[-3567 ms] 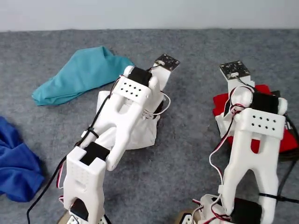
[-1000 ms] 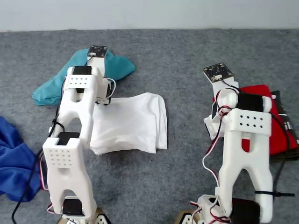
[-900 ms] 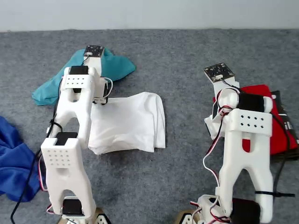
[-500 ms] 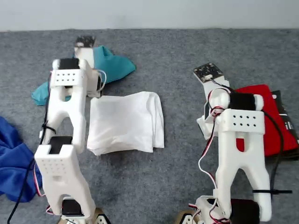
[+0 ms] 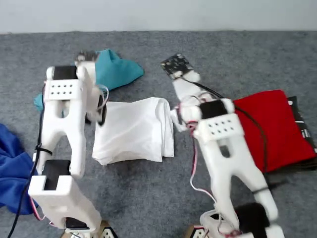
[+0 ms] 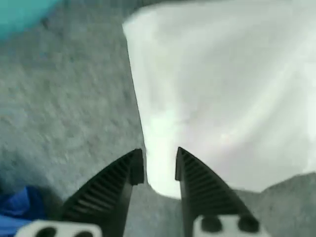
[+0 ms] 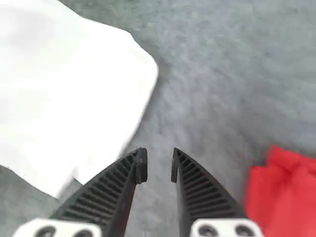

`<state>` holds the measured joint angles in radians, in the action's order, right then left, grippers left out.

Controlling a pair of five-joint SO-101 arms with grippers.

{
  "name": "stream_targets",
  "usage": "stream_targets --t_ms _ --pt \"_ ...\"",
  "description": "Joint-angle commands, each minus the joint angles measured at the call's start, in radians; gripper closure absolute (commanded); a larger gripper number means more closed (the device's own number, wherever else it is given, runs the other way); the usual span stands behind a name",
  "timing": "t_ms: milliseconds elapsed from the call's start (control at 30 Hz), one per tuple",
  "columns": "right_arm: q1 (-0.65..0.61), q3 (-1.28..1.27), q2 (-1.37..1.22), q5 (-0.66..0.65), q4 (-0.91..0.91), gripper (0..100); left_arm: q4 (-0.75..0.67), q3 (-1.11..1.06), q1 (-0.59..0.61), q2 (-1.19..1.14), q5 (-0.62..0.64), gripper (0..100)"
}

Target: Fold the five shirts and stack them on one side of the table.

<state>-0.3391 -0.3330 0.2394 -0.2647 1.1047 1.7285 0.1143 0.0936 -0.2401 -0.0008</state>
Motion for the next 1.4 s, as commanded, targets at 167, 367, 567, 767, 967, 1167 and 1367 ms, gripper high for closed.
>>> stream_targets --t_ms 167,367,567,767,967,1167,1367 --pt "-0.120 0.365 -0.381 0.038 -0.016 89.4 0.023 -0.194 0.026 0.075 -0.017 88" --pt "-0.148 0.618 -0.648 0.084 -0.016 89.4 0.017 -0.200 0.055 0.069 -0.017 88" --pt "-0.125 0.694 -0.832 0.086 -0.018 89.4 0.017 -0.200 0.054 0.069 -0.017 88" --pt "-0.047 0.695 -0.883 -0.009 -0.025 89.4 0.017 -0.200 0.048 0.068 -0.017 88" --pt "-0.027 0.740 -0.909 -0.109 -0.062 89.4 0.017 -0.200 0.048 0.068 -0.017 88" --pt "-0.053 0.806 -0.915 -0.103 -0.002 89.4 0.017 -0.200 0.048 0.066 -0.017 88" --pt "-0.056 1.007 -0.763 -0.040 0.418 89.4 0.017 -0.200 0.048 0.066 -0.017 88"
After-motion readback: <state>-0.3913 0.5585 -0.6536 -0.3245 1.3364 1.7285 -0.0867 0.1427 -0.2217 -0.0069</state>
